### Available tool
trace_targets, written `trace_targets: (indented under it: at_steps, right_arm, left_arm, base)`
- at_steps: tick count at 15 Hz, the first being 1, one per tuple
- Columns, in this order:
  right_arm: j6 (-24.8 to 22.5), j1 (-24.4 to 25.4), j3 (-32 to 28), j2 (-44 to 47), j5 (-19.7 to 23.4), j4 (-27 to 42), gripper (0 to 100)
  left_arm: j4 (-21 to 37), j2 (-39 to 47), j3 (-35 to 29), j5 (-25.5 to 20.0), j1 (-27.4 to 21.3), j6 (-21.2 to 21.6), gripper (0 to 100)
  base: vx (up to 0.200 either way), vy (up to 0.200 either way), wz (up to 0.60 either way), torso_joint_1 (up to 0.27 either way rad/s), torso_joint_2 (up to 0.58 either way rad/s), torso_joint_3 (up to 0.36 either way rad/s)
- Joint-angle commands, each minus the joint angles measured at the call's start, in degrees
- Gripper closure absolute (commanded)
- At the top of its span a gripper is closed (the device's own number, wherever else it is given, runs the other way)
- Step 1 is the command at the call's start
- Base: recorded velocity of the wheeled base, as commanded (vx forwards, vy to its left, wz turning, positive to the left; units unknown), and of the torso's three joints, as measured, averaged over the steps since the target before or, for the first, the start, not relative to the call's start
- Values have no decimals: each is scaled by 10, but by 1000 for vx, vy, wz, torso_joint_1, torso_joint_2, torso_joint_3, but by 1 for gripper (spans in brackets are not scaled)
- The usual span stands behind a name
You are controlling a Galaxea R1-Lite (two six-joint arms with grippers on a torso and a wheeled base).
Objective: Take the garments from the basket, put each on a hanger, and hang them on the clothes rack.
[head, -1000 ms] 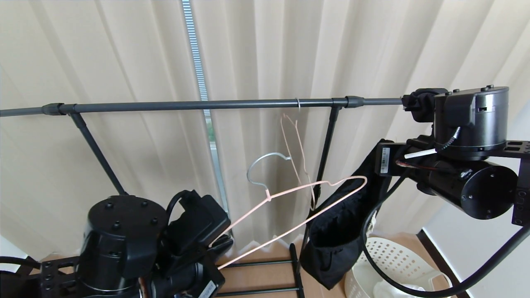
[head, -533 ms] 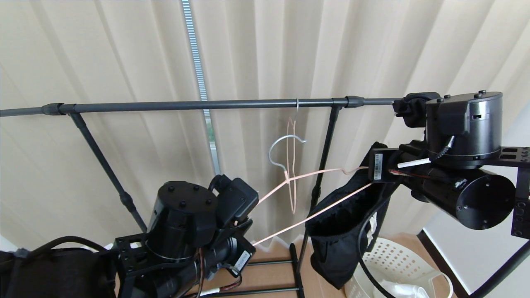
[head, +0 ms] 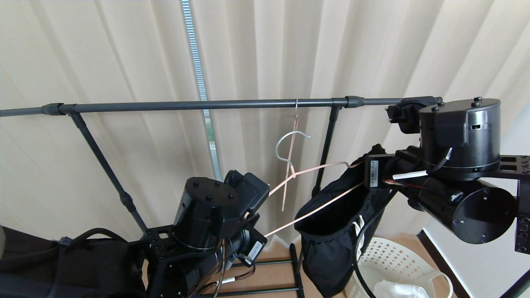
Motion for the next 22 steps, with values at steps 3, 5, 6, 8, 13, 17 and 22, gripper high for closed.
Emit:
trace_targets:
  at_steps: [3,5,6,8,13,17,22]
  right_arm:
    - [4,67,2,7,1,-3,100]
    - [17,86,-1,25,2,-8,100]
    - [22,91,-2,31,0,-17,100]
    - [24,102,-2,40,0,-45,100]
    - [33,139,0,33,0,-53,100]
    - [37,155,2,-2,5,-62,100]
    - [36,155,5,-10,5,-61,100]
  left_arm:
    - [0,4,-1,-2,-12,0,100]
    - [0,4,1,-3,-22,-1,100]
    - [0,4,3,-3,-22,-2,100]
    - [0,10,2,-3,-25,-14,100]
    - [-19,19,-1,-5,-25,-18,100]
    - [-40,36,-1,-3,-25,-19,100]
    - [-82,34,0,-1,-25,-19,100]
  base:
    - [0,0,0,0,0,0]
    - [0,0,0,0,0,0]
    - [0,0,0,0,0,0]
    - [0,0,0,0,0,0]
    - [0,0,0,0,0,0]
    - [0,0,0,0,0,0]
    - [0,0,0,0,0,0]
